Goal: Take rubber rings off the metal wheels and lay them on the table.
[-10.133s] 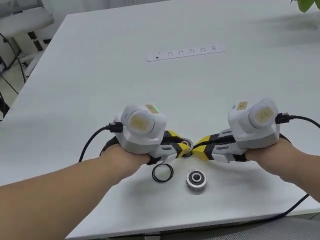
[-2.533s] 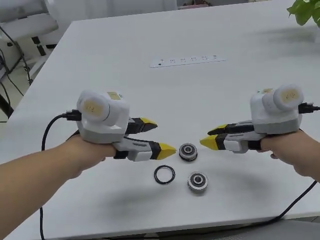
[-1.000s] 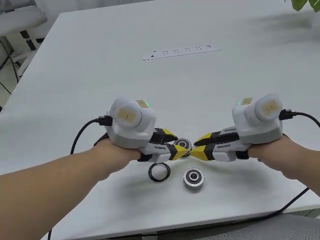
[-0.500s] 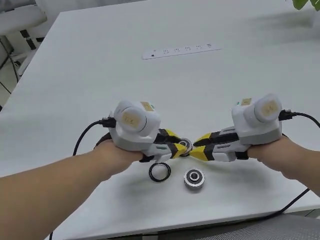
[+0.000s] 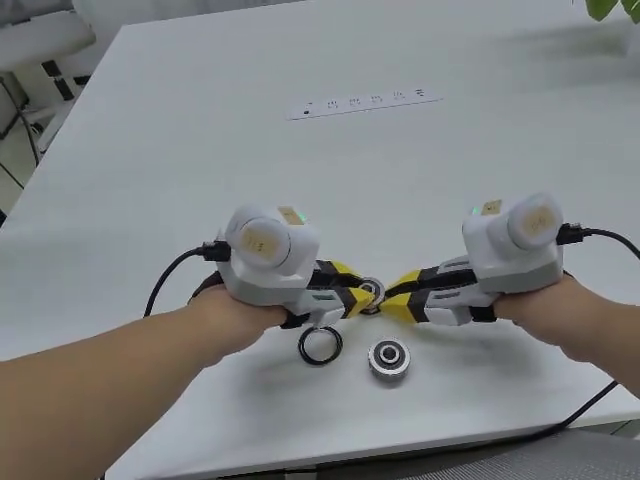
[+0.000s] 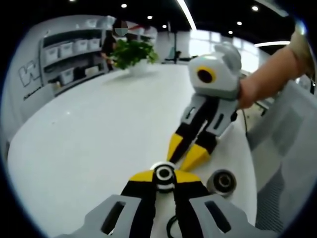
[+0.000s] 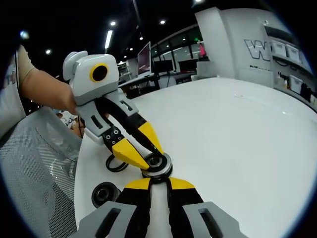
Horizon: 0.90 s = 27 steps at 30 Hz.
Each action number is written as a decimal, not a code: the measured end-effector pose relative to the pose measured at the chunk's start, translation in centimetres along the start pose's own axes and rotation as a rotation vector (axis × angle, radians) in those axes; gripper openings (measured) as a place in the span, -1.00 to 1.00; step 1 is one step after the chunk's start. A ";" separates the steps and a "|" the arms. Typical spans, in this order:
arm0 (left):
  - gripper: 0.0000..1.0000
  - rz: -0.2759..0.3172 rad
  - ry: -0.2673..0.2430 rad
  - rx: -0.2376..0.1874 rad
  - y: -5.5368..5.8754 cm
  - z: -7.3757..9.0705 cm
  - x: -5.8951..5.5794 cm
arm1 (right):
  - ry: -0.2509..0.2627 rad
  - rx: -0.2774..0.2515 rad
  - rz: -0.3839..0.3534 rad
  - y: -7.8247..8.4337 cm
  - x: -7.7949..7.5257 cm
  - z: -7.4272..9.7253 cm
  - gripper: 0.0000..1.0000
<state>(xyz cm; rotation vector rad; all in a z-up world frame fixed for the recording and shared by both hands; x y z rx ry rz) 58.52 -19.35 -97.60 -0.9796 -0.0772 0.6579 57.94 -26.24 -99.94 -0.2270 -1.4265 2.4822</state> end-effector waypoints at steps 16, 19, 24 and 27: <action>-0.74 -0.016 -0.044 -0.011 0.1 -0.1 -0.1 | 0.039 -0.022 -0.288 0.3 0.1 0.4 -1.00; -0.74 -0.011 -0.043 -0.009 0.1 -0.1 0.0 | 0.039 -0.034 -0.315 0.3 0.0 0.7 -1.00; -0.74 -0.016 -0.045 -0.009 0.2 -0.2 0.0 | 0.041 -0.067 -0.373 -0.1 -0.1 0.9 -1.00; -0.75 -0.021 -0.044 -0.005 0.2 -0.2 0.0 | 0.039 -0.076 -0.399 -0.3 0.0 0.9 -1.00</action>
Point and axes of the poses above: the centre of the closed fingertips' face, and the gripper's own axes: z roughly backward along the fingers, x roughly to its left, y roughly out of its underside, the point moved 4 cm from there along z, roughly backward along the fingers, and after that the axes turned 14 degrees about z, right-handed, at the moved point
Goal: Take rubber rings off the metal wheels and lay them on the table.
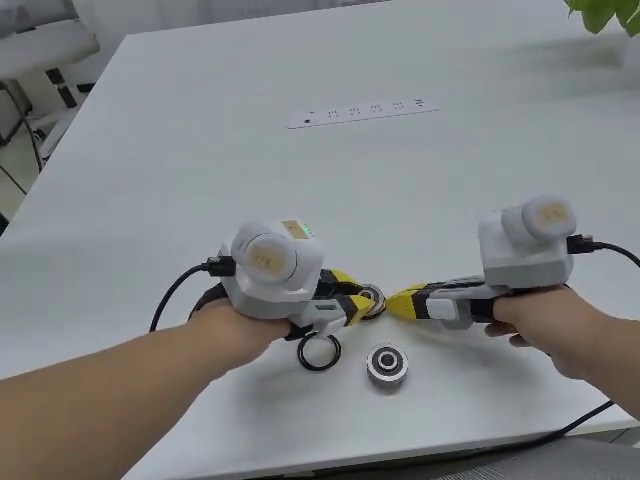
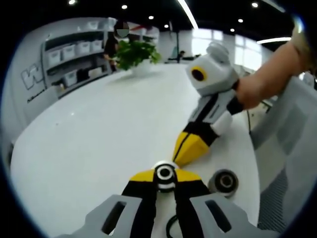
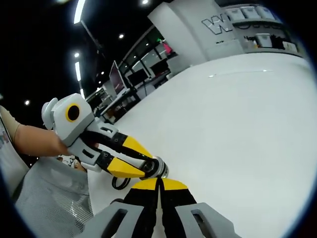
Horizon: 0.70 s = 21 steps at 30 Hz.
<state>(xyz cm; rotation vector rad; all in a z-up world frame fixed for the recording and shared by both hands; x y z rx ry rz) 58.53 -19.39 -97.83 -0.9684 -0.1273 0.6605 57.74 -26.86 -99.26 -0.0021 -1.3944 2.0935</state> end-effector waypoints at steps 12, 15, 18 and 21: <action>-0.75 -0.002 -0.005 0.001 0.1 0.0 0.0 | -0.009 -0.043 -0.045 -0.7 0.2 0.1 -1.00; -0.75 -0.003 -0.008 0.000 0.1 0.0 0.0 | -0.013 -0.051 -0.054 -0.8 0.2 0.1 -1.00; -0.75 -0.002 -0.011 0.000 0.0 -0.1 0.0 | -0.015 -0.055 -0.039 -0.8 0.3 0.1 -1.00; -0.75 0.000 -0.013 0.000 0.0 -0.1 0.0 | -0.018 -0.055 -0.031 -0.9 0.4 0.1 -1.00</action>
Point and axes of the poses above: the centre of the closed fingertips' face, and the gripper's own axes: z roughly backward along the fingers, x roughly to its left, y roughly out of its underside, the point moved 4 cm from there along z, roughly backward along the fingers, and after that the axes turned 14 degrees about z, right-handed, at the moved point
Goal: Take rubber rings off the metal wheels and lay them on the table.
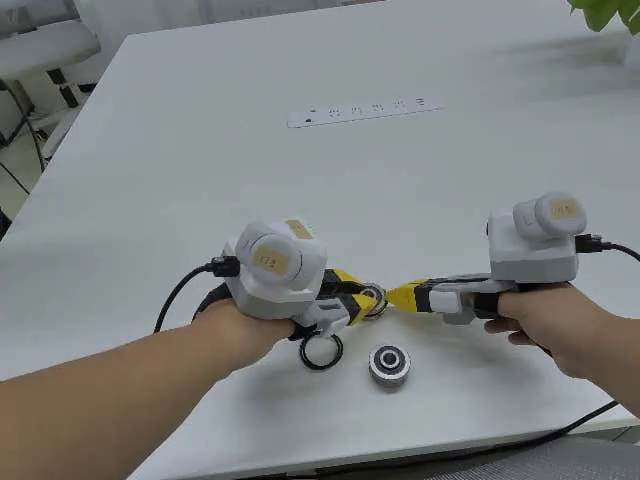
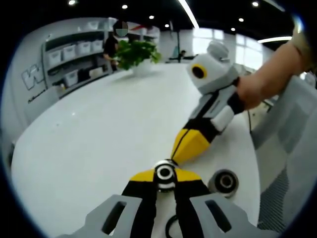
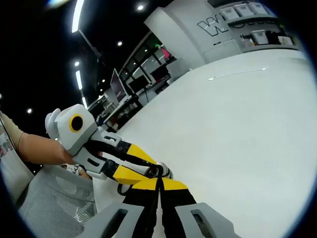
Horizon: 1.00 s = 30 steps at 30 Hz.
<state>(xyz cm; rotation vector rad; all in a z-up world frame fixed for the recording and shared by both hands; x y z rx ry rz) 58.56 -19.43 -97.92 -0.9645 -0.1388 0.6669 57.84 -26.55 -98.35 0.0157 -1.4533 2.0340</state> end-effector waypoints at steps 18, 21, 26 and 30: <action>-0.75 -0.003 0.000 0.003 0.0 0.0 -0.1 | -0.035 -0.005 0.039 -0.4 0.7 -0.5 -1.00; -0.75 -0.003 0.000 0.005 0.0 0.0 0.0 | -0.051 -0.004 0.057 -0.6 1.1 -0.6 -1.00; -0.75 -0.004 0.000 0.004 0.0 -0.1 0.0 | -0.055 -0.012 0.045 -0.5 0.9 -0.5 -1.00; -0.75 0.000 0.000 0.003 0.0 -0.1 0.0 | -0.069 -0.019 0.042 -0.6 1.1 -0.4 -1.00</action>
Point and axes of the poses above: the centre of the closed fingertips' face, and the gripper's own axes: z roughly backward along the fingers, x roughly to its left, y roughly out of its underside, the point moved 4 cm from there along z, roughly backward along the fingers, and after that the axes turned 14 degrees about z, right-handed, at the moved point
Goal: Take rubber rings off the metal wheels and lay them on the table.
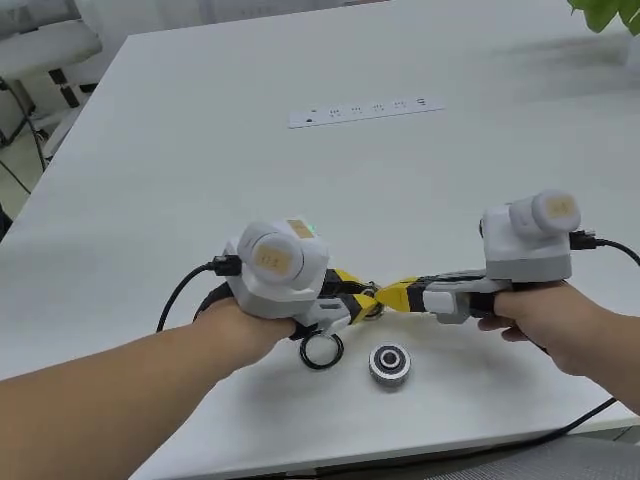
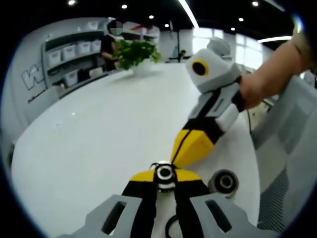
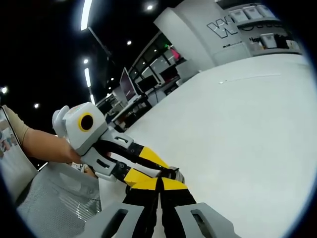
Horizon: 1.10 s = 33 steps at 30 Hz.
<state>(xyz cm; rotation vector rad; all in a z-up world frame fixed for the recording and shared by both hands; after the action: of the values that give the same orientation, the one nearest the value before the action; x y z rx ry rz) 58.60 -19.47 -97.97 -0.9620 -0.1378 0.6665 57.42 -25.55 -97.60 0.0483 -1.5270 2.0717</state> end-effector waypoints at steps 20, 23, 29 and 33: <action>-0.72 0.045 -0.009 0.001 -0.2 0.0 0.0 | 0.021 0.000 -0.016 0.0 -0.3 0.5 -1.00; -0.71 0.063 -0.001 0.001 -0.2 0.0 0.0 | 0.027 0.003 -0.014 0.0 -0.4 0.5 -1.00; -0.65 0.054 0.012 0.012 -0.3 0.2 -0.2 | 0.028 -0.002 -0.016 -0.1 -0.4 0.6 -1.00; -0.58 0.050 0.022 0.005 -0.5 0.8 -0.3 | 0.031 -0.010 -0.015 -0.4 -0.4 0.7 -1.00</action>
<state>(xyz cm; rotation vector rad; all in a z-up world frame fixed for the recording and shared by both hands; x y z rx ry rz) 58.28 -19.32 -97.06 -0.9700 -0.0933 0.7014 57.72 -26.31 -97.18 0.0239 -1.5145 2.0440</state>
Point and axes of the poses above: the centre of the closed fingertips' face, and the gripper's own axes: z roughly backward along the fingers, x roughly to its left, y roughly out of its underside, the point moved 4 cm from there along z, roughly backward along the fingers, and after that the axes turned 14 degrees about z, right-handed, at the moved point
